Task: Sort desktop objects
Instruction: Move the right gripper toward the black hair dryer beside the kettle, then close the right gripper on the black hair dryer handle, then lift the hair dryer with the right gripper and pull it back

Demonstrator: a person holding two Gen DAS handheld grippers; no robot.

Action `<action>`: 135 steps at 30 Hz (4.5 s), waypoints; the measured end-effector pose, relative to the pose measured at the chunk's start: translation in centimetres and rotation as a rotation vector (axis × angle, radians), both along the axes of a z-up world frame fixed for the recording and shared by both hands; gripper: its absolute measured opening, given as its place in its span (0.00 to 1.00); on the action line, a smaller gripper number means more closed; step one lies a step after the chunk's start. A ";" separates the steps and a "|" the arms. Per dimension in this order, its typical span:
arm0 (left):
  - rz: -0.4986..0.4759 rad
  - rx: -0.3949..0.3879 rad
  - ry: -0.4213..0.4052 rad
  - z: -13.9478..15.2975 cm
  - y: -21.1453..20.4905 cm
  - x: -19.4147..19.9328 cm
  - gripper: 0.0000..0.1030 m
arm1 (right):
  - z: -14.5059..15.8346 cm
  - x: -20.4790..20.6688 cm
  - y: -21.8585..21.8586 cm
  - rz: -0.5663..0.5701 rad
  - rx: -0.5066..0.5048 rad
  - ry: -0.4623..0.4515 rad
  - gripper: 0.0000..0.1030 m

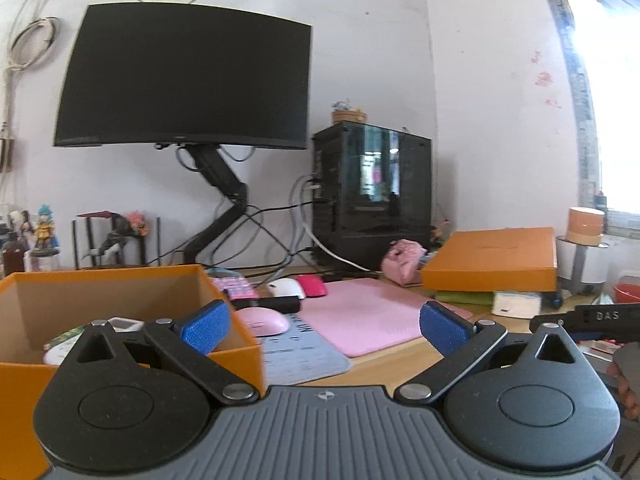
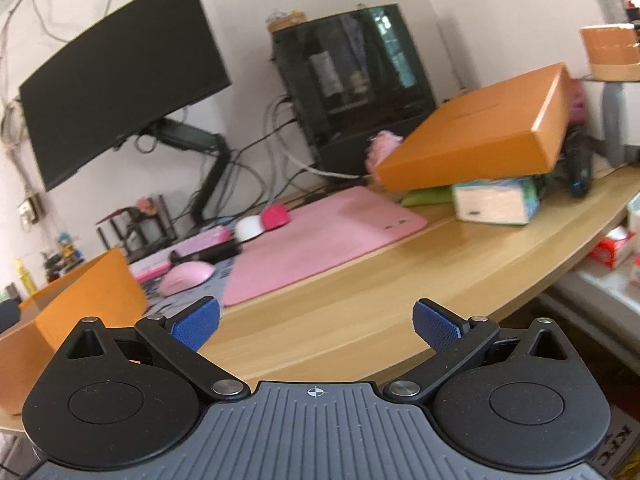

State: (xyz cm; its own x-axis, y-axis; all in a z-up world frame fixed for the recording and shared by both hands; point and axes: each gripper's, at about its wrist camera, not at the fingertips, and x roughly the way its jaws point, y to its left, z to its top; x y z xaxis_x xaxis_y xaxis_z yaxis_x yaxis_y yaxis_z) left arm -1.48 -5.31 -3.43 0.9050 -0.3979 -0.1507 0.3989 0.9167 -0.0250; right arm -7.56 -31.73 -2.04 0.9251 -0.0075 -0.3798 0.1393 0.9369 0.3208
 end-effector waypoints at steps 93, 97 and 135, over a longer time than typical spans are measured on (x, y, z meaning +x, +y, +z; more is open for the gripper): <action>-0.018 -0.113 0.056 1.3 -4.3 2.4 1.00 | -3.4 13.0 -22.8 -0.454 -0.177 0.238 0.45; 0.049 -0.099 0.089 1.5 -3.4 2.5 1.00 | -2.8 12.0 -21.6 -0.445 -0.162 0.221 0.45; 0.152 -0.094 0.107 2.8 -1.7 3.2 1.00 | 0.7 6.3 -20.7 -0.290 -0.132 -0.031 0.45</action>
